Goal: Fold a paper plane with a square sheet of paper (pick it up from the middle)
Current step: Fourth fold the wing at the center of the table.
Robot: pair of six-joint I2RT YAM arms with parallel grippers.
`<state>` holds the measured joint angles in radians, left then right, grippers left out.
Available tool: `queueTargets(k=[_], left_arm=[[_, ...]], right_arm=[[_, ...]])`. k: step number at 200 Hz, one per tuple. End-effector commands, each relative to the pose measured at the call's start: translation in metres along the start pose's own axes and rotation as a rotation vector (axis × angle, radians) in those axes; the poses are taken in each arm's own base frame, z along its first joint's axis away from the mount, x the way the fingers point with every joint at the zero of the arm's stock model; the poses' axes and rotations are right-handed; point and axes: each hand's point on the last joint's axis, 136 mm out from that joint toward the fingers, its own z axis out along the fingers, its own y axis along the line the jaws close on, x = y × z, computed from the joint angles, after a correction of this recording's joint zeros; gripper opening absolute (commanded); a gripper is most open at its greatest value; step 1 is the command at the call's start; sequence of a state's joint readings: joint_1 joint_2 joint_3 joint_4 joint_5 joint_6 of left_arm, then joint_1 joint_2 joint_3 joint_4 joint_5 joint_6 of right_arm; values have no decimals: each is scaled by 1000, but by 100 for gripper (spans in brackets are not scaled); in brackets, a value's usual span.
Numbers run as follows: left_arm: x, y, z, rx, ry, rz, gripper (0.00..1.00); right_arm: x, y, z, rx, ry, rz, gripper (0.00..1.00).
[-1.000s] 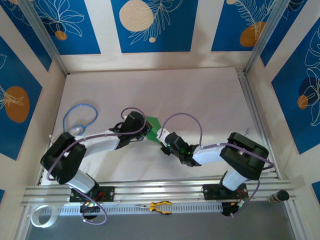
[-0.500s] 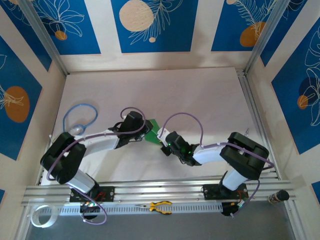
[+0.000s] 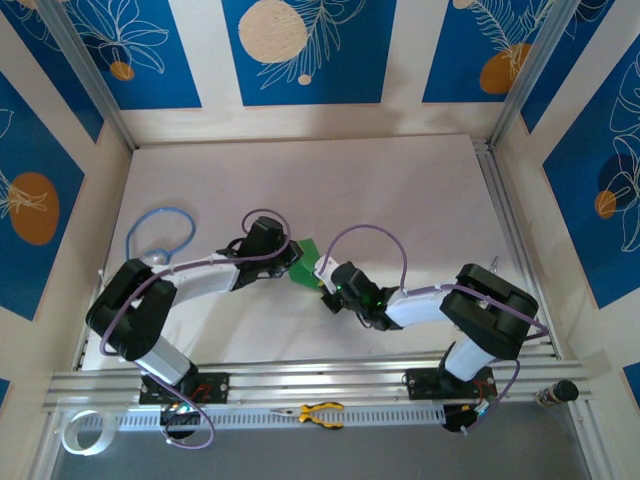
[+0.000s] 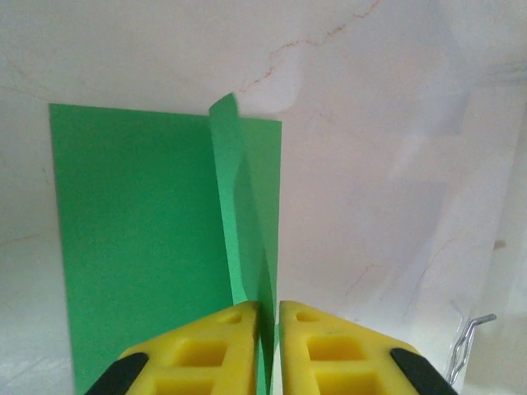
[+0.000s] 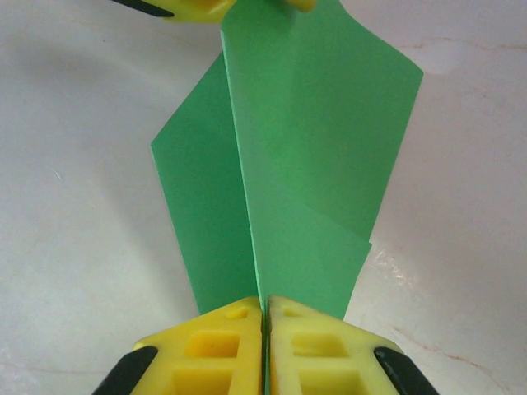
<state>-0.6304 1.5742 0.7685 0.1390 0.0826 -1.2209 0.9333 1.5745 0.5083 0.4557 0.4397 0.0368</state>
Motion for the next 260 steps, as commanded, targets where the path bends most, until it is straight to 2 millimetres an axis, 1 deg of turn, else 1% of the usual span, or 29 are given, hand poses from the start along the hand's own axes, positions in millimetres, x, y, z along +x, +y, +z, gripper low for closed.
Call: queueTargets(k=[1,33,83,92,104,126,159,185,206,260], left_arm=[[-2,-6,2,8,19,7,14],[-2,-8,3,13,22,3,14],[-3,-10,1,13,15,2,14],[-4,-10,0,12,12,3,15],[-4,-11,-1,13,9,7,21],[-9,-11,-7,3,-18,21,28],[-17,-7,-21,-21,-76,35,33],[-21,-5,-29,-22,-108,38,34],[-22,-3,-32,-24,-118,36,35],[-17,-4,-24,-6,-90,32,35]], right_arm=[[-11,0,-2,-17,-1,63,11],[-12,2,-3,-35,-3,95,9],[-13,-1,-3,-41,-4,123,5],[-13,-1,-3,-46,-7,129,5],[-12,-1,-3,-51,-3,141,3],[-12,-2,-4,-69,-4,183,2],[-14,-1,-6,-135,-14,274,0],[-17,0,-8,-195,-21,353,0],[-17,-3,-10,-227,-23,409,0],[-16,-9,-13,-251,-24,473,0]])
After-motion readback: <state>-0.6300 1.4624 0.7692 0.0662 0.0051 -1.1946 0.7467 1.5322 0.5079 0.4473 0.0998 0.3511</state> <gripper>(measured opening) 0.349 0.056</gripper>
